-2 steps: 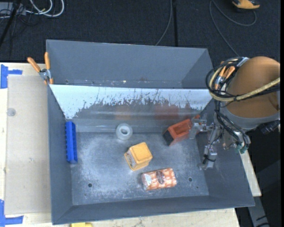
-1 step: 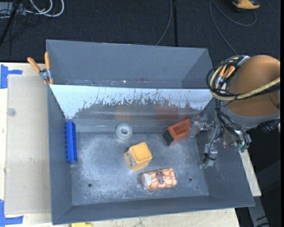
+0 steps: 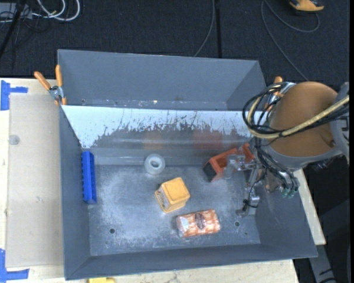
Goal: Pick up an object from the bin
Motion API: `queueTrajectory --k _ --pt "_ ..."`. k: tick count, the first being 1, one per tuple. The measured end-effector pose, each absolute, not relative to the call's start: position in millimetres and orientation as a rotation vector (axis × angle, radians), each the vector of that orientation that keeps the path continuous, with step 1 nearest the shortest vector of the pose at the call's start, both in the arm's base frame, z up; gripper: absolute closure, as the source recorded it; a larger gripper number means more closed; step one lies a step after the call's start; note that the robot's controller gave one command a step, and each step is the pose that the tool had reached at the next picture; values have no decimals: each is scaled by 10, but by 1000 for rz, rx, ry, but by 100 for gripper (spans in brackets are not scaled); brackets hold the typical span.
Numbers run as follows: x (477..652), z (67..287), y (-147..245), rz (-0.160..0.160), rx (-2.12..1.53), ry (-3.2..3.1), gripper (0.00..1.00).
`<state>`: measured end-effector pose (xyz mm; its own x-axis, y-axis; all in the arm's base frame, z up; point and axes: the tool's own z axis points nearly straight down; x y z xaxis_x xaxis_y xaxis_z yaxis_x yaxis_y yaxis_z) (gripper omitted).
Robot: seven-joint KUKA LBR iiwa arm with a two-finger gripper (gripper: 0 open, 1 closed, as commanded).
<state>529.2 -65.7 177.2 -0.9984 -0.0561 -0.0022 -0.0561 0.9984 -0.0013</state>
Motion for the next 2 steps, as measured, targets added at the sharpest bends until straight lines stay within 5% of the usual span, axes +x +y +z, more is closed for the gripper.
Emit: queueTrajectory --k 1,2 --pt "5408 1179 -520 0 -233 3132 0" --pt "5001 979 -140 2 -308 3133 0"
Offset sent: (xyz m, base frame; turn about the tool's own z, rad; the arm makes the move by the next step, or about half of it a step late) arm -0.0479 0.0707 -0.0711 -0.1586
